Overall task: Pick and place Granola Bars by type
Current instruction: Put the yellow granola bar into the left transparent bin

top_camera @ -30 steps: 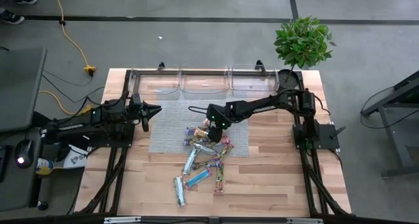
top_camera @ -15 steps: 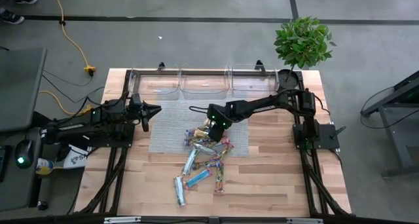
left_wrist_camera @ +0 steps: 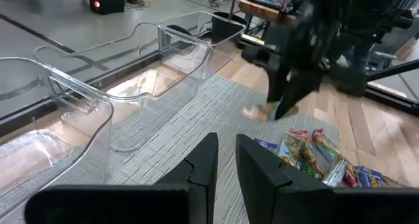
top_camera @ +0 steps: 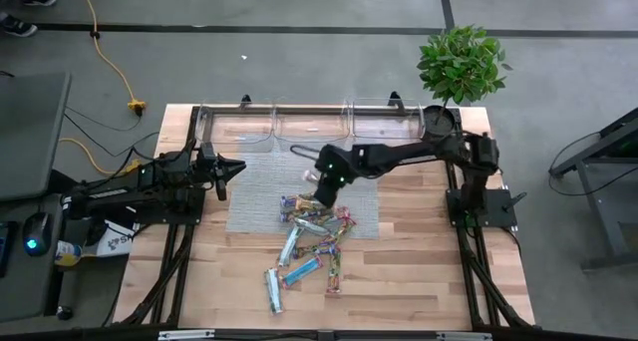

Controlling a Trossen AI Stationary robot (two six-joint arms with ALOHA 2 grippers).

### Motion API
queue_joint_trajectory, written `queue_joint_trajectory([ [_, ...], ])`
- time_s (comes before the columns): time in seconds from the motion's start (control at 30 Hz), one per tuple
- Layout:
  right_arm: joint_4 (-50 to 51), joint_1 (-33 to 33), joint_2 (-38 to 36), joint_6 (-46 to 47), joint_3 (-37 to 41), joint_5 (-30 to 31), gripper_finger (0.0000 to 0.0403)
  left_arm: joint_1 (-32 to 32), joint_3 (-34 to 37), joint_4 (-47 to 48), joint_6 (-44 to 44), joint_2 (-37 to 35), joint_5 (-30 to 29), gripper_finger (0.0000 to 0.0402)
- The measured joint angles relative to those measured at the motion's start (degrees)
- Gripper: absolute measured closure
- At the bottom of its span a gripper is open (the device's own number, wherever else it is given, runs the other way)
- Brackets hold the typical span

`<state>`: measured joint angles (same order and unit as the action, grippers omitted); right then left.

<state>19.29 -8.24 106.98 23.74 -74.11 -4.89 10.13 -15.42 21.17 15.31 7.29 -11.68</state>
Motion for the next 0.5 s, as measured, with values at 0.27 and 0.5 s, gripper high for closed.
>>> queue_joint_trajectory([
  [0.27, -7.05, -4.27, -5.63, -6.69, -7.1, -0.21, 0.037, 0.0, 0.0, 0.02, 0.15, -0.02, 0.0, 0.0347],
  [0.5, -5.13, -7.15, 1.52, -16.73, -26.04, -0.06, 0.0359, 0.0, 0.0, -0.06, 1.55, -0.02, -0.95, 0.0347],
])
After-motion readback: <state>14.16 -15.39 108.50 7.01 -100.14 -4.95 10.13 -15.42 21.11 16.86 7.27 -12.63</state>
